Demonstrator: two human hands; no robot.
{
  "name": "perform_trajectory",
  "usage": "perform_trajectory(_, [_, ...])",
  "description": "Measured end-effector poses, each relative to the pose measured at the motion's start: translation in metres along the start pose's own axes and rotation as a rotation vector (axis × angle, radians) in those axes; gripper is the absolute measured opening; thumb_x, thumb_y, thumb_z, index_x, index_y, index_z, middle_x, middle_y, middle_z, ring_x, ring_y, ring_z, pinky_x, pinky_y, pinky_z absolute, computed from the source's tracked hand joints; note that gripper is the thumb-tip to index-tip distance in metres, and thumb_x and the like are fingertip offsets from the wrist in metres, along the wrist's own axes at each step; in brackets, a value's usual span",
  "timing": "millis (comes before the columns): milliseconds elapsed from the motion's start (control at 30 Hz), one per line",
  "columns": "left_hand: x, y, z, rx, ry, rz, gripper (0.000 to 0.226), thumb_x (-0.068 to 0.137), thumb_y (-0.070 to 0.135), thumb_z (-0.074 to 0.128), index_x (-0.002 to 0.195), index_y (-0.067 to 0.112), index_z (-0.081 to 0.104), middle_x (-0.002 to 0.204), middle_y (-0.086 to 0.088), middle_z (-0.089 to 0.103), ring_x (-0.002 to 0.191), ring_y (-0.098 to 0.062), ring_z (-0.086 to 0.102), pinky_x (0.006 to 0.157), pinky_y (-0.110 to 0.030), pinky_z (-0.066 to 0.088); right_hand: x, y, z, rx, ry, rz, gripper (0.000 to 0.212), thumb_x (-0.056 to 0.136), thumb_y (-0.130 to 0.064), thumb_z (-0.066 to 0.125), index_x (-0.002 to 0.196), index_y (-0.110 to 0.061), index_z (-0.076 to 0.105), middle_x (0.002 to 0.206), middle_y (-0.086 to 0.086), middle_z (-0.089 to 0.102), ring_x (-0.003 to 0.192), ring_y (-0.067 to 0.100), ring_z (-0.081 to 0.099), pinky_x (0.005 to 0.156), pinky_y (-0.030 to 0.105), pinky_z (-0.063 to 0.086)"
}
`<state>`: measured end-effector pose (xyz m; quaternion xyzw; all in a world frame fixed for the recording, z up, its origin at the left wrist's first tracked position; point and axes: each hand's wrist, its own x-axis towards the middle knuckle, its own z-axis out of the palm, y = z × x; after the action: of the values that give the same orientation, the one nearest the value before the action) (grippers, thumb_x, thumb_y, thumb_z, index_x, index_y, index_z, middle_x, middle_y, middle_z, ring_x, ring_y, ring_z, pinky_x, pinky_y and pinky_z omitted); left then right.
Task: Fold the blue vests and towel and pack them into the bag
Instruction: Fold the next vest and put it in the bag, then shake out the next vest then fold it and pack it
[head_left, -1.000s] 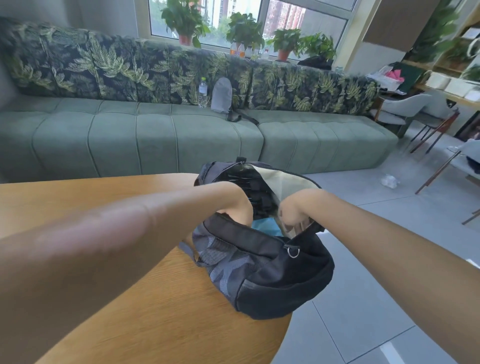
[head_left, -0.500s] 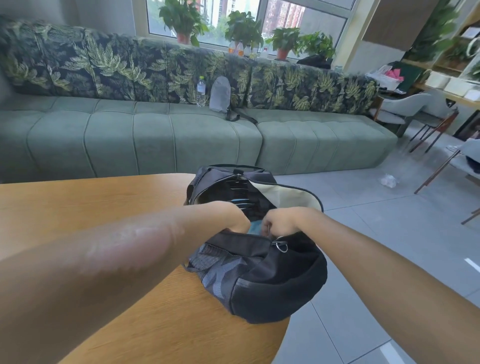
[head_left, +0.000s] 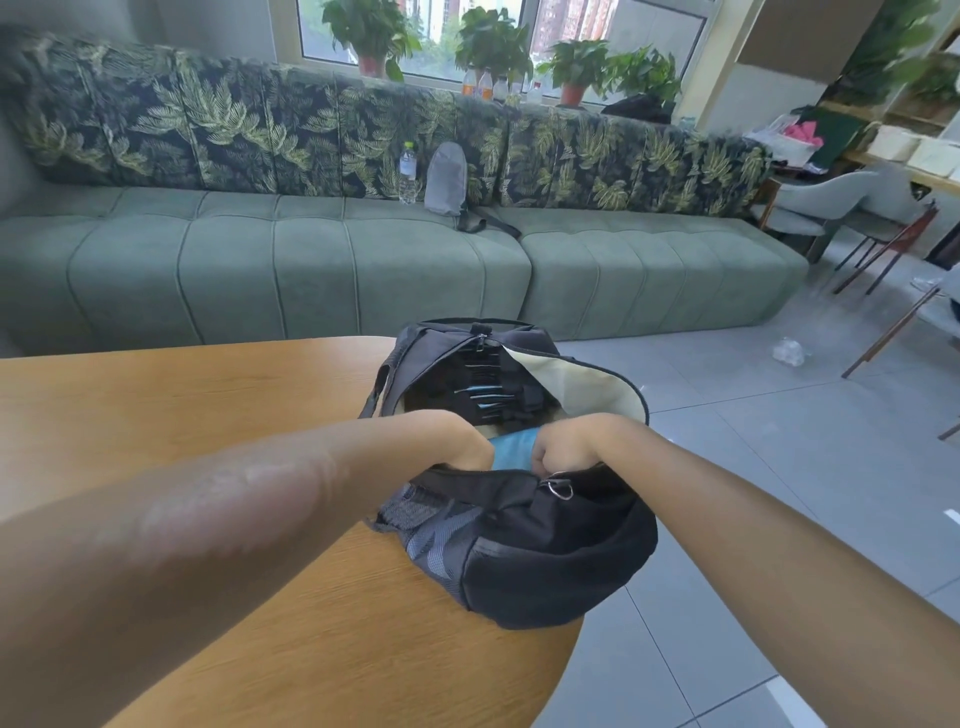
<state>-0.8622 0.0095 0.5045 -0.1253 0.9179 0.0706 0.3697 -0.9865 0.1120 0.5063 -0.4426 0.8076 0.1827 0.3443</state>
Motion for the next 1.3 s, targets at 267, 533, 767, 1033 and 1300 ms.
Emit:
perform_trajectory(267, [-0.074, -0.002, -0.01, -0.102, 0.372, 0.017, 0.043, 0.11, 0.038, 0.038, 0.112, 0.005, 0.064, 0.112, -0.014, 0.064, 0.095, -0.031, 0.056, 0.079, -0.033, 0.039, 0.0, -0.016, 0.007, 0.455, 0.401, -0.184, 0.023, 0.091, 0.0, 0.062, 0.11, -0.012, 0.069, 0.103, 0.008, 0.071, 0.083, 0.019, 0.063, 0.066, 0.021, 0.05])
perform_trajectory(533, [-0.151, -0.029, 0.038, -0.232, 0.716, -0.005, 0.03, 0.105, 0.022, 0.045, 0.101, 0.007, 0.07, 0.108, -0.012, 0.065, 0.099, -0.033, 0.062, 0.085, -0.045, 0.053, 0.0, -0.051, 0.01, 0.2, 0.411, -0.084, 0.044, 0.092, -0.003, 0.056, 0.134, -0.013, 0.062, 0.133, 0.008, 0.064, 0.121, 0.027, 0.06, 0.096, 0.025, 0.044])
perform_trajectory(767, [-0.195, -0.068, 0.087, -0.364, 0.912, -0.05, 0.026, 0.103, 0.032, 0.046, 0.103, 0.017, 0.067, 0.105, 0.0, 0.063, 0.098, -0.024, 0.057, 0.085, -0.041, 0.05, -0.062, -0.1, -0.001, 0.522, 0.869, -0.199, 0.021, 0.097, -0.013, 0.055, 0.112, -0.02, 0.069, 0.104, 0.0, 0.072, 0.099, 0.02, 0.065, 0.091, 0.03, 0.05])
perform_trajectory(1033, [-0.25, -0.148, 0.215, -0.493, 0.916, -0.241, 0.024, 0.105, 0.04, 0.049, 0.112, 0.025, 0.066, 0.113, 0.008, 0.06, 0.102, -0.017, 0.056, 0.087, -0.035, 0.049, -0.106, -0.224, 0.055, 0.454, 1.083, -0.52, 0.027, 0.099, -0.013, 0.051, 0.123, -0.021, 0.061, 0.114, -0.008, 0.063, 0.109, 0.01, 0.057, 0.096, 0.029, 0.048])
perform_trajectory(1300, [-0.309, -0.232, 0.363, -0.524, 0.784, -0.492, 0.031, 0.104, 0.041, 0.052, 0.13, 0.027, 0.057, 0.13, 0.004, 0.054, 0.115, -0.02, 0.057, 0.094, -0.037, 0.05, -0.072, -0.341, 0.148, 0.499, 0.799, -0.581, 0.031, 0.099, -0.012, 0.057, 0.126, -0.026, 0.059, 0.115, -0.01, 0.063, 0.108, 0.008, 0.058, 0.098, 0.035, 0.05])
